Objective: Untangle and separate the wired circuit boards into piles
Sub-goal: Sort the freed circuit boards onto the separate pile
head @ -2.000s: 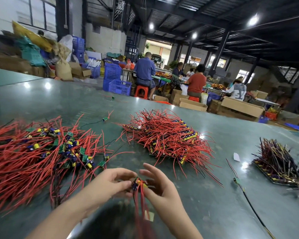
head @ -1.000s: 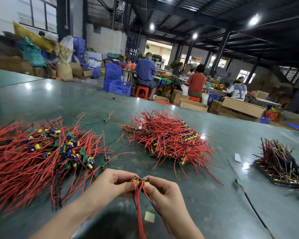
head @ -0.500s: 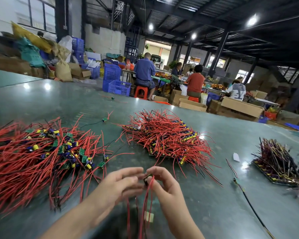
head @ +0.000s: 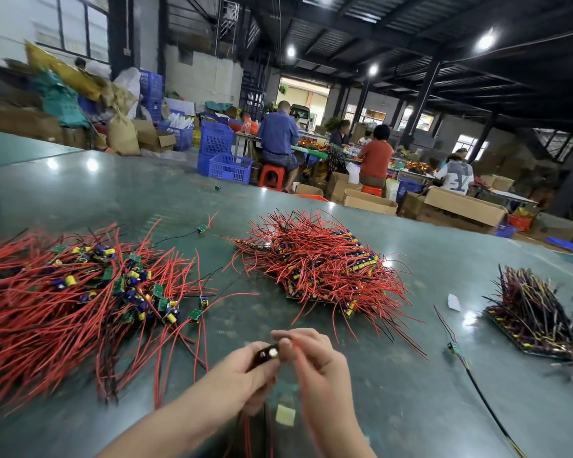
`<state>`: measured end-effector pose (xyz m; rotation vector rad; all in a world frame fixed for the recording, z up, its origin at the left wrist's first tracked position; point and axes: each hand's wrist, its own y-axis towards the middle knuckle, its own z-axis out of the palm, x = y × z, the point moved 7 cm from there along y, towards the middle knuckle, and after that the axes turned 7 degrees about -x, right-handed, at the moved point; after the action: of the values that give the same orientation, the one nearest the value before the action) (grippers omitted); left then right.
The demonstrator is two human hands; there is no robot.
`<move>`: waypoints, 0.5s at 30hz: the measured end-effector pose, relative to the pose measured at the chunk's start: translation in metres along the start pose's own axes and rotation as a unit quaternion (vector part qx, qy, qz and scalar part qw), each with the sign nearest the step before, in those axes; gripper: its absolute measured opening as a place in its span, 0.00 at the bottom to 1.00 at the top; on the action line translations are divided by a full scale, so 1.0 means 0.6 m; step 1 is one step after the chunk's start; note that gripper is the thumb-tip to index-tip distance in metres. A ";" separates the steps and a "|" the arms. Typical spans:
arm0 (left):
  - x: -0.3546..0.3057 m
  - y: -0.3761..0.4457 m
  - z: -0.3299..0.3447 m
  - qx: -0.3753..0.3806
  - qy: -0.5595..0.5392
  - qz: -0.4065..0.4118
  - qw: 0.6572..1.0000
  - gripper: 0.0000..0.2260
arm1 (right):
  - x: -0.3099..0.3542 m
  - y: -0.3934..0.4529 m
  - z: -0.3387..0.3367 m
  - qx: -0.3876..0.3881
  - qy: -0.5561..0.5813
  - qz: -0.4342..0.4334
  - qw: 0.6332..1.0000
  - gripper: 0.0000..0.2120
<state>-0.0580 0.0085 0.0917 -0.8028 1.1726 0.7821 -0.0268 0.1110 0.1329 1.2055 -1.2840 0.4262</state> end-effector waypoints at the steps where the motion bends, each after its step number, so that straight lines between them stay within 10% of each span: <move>1: -0.002 0.001 -0.002 -0.019 0.039 0.015 0.999 0.02 | -0.012 0.001 -0.001 -0.002 0.060 0.069 0.996 0.12; 4: -0.005 -0.002 -0.001 -0.026 0.104 0.019 0.994 0.06 | -0.044 -0.007 -0.001 -0.024 0.144 0.228 0.963 0.11; 10: -0.021 -0.004 -0.010 -0.052 0.177 0.080 0.980 0.10 | -0.046 -0.005 0.000 -0.008 0.105 0.220 0.970 0.12; 15: -0.031 -0.011 -0.002 0.018 0.152 0.082 0.985 0.11 | -0.069 -0.012 0.022 0.016 0.299 0.331 0.895 0.10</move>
<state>-0.0570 0.0021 0.1104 -0.8220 1.5369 0.7878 -0.0403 0.1119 0.0912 0.5428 -1.1030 1.2169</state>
